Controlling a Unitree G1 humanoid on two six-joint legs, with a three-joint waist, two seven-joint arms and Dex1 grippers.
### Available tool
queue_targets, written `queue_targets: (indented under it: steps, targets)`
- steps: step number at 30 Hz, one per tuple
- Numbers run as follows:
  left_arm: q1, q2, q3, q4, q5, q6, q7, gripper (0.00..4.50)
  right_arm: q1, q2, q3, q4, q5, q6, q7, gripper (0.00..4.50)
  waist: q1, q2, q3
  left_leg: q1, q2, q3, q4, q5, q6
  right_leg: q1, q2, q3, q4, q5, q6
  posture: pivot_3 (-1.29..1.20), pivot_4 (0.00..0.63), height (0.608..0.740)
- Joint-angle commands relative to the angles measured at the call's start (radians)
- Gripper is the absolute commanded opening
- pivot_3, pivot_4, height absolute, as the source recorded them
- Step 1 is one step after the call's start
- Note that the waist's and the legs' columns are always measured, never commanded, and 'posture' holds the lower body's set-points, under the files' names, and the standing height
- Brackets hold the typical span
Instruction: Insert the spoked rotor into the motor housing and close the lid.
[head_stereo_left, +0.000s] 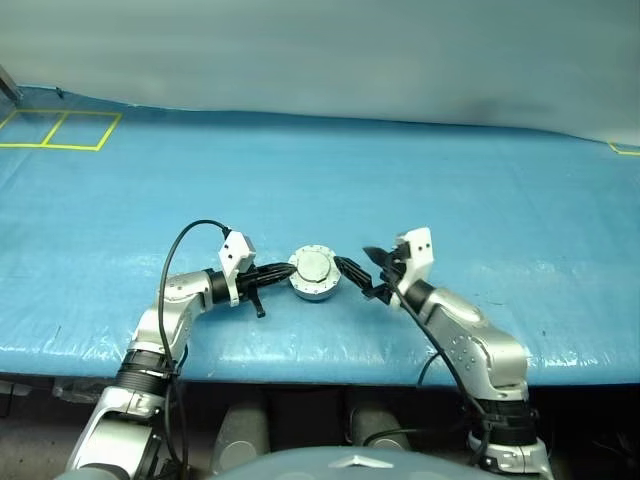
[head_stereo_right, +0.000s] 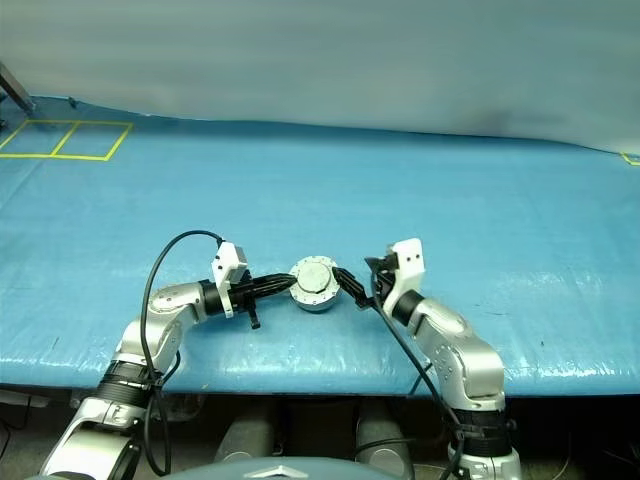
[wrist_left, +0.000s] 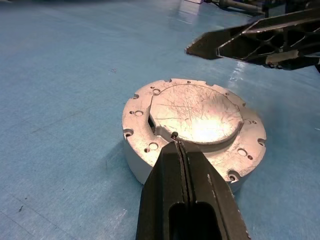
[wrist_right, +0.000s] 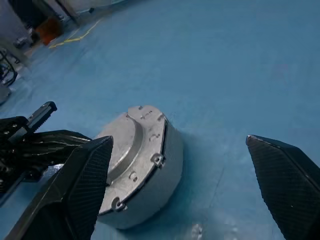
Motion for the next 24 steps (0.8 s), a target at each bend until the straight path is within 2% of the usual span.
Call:
queue_targets:
  steps: [1, 4, 8, 15, 24]
  targets:
    - [0.018, -0.008, 0.002, -0.017, -0.004, 0.006, 0.013, 0.00, 0.028, 0.037, -0.084, -0.037, 0.159, 0.066, -0.024, 4.49, -0.002, 0.001, 0.001, 0.000, 0.000, 0.000, 0.000, 0.000, 0.000, 0.000, 0.000, 0.000, 0.000, 0.000, 0.000, 0.00, 0.150, 0.740]
    - [0.022, -0.010, 0.004, -0.029, -0.006, 0.007, 0.016, 0.00, 0.037, 0.101, -0.166, 0.008, 0.316, 0.109, -0.052, 4.49, -0.005, 0.001, 0.001, 0.000, 0.000, 0.000, 0.000, 0.000, 0.000, 0.000, 0.000, 0.000, 0.000, -0.003, 0.004, 0.00, 0.150, 0.740]
    - [0.026, -0.011, 0.008, -0.036, -0.006, 0.003, 0.023, 0.00, 0.032, 0.150, -0.206, 0.094, 0.419, 0.141, -0.096, 4.49, -0.008, 0.001, 0.001, 0.000, 0.001, 0.000, 0.000, 0.000, 0.000, 0.000, 0.000, -0.001, -0.001, -0.003, 0.004, 0.00, 0.150, 0.740]
    - [0.032, -0.012, 0.011, -0.049, -0.006, 0.005, 0.032, 0.00, 0.026, 0.184, -0.146, 0.204, 0.416, 0.148, -0.124, 4.49, -0.013, 0.002, 0.000, -0.003, 0.001, -0.001, -0.001, 0.000, 0.000, -0.001, 0.000, -0.002, -0.005, -0.001, 0.003, 0.00, 0.150, 0.740]
    - [0.028, -0.010, 0.009, -0.050, -0.006, 0.004, 0.039, 0.00, 0.003, 0.200, -0.068, 0.232, 0.411, 0.133, -0.104, 4.49, -0.015, 0.002, 0.000, -0.004, 0.001, -0.002, -0.001, 0.000, 0.000, -0.001, 0.000, -0.003, -0.005, -0.002, 0.004, 0.00, 0.150, 0.740]
